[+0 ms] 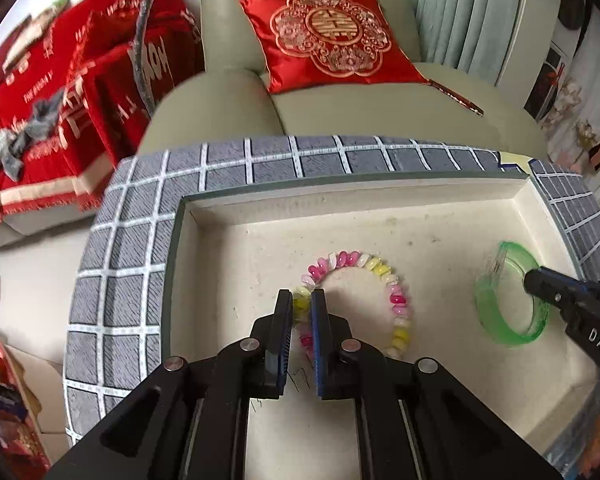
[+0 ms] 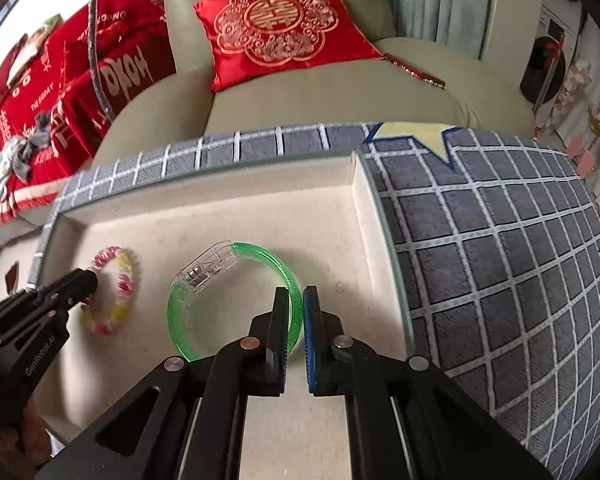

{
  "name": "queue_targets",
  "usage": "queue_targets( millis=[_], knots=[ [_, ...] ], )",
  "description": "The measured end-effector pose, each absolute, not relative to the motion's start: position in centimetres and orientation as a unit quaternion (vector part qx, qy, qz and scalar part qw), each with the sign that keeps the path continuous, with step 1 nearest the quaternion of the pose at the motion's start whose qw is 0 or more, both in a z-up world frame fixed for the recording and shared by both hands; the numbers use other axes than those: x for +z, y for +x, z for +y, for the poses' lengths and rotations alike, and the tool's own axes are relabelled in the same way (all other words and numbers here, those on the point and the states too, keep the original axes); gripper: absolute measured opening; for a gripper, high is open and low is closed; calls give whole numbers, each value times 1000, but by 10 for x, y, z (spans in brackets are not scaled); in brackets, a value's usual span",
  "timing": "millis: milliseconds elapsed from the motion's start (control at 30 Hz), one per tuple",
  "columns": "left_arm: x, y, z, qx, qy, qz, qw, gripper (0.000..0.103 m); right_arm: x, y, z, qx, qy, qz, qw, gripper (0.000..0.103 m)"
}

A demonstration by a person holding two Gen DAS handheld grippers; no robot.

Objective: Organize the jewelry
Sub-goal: 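Carry both bracelets into the white tray and open both tools to release them, then grasp the gold flower-charm bracelet with the left tool while the right tool grasps the brown braided bracelet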

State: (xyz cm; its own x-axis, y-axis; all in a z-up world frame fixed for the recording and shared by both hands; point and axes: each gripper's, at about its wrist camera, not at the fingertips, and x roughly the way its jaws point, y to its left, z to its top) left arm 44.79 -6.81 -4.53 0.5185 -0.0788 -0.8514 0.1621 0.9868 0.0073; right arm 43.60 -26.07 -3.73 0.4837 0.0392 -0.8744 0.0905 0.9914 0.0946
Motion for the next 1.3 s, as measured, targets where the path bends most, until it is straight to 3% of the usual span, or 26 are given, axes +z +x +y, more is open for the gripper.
queue_targets(
  millis=[233,300,333,367,467,500,533,567,600,833,900,933,967,1133,1200,1300],
  knots=[
    [-45,445,-80,-54,88,478,873,24,-38,432,-259,-7,60,507,860,12],
    [-44,444,-80,-53,87,475,874,24,-33,429,-259,2,78,501,862,29],
    [-44,444,-80,-52,86,474,875,24,-31,427,-259,5,84,496,864,51],
    [-44,443,-80,-51,85,472,876,24,-25,423,-261,8,93,485,869,63],
    [-42,443,-79,-50,86,467,879,24,-14,415,-264,9,110,470,876,63],
    [-42,442,-80,-52,86,466,879,28,-9,411,-268,5,123,465,877,63],
    [-41,442,-80,-55,85,464,880,43,-6,408,-271,5,134,461,877,63],
    [-40,441,-80,-55,83,464,880,98,-3,405,-274,5,145,457,878,63],
    [-36,438,-79,-50,76,457,885,103,0,401,-277,3,154,453,878,63],
    [-12,415,-77,-60,76,417,904,103,10,370,-287,-2,168,449,877,63],
    [-2,400,-72,-65,74,408,908,103,13,358,-287,4,171,446,878,70],
    [3,393,-70,-67,73,405,909,103,15,349,-287,8,174,442,880,82],
    [8,384,-66,-71,71,401,911,103,17,342,-287,12,178,438,881,85],
    [17,340,-43,-86,61,406,908,103,27,300,-285,31,186,412,891,89],
    [13,326,-31,-89,50,421,901,103,32,283,-285,34,192,398,896,101],
    [5,306,-20,-101,46,441,891,103,37,258,-284,40,208,384,899,103]
  ],
)
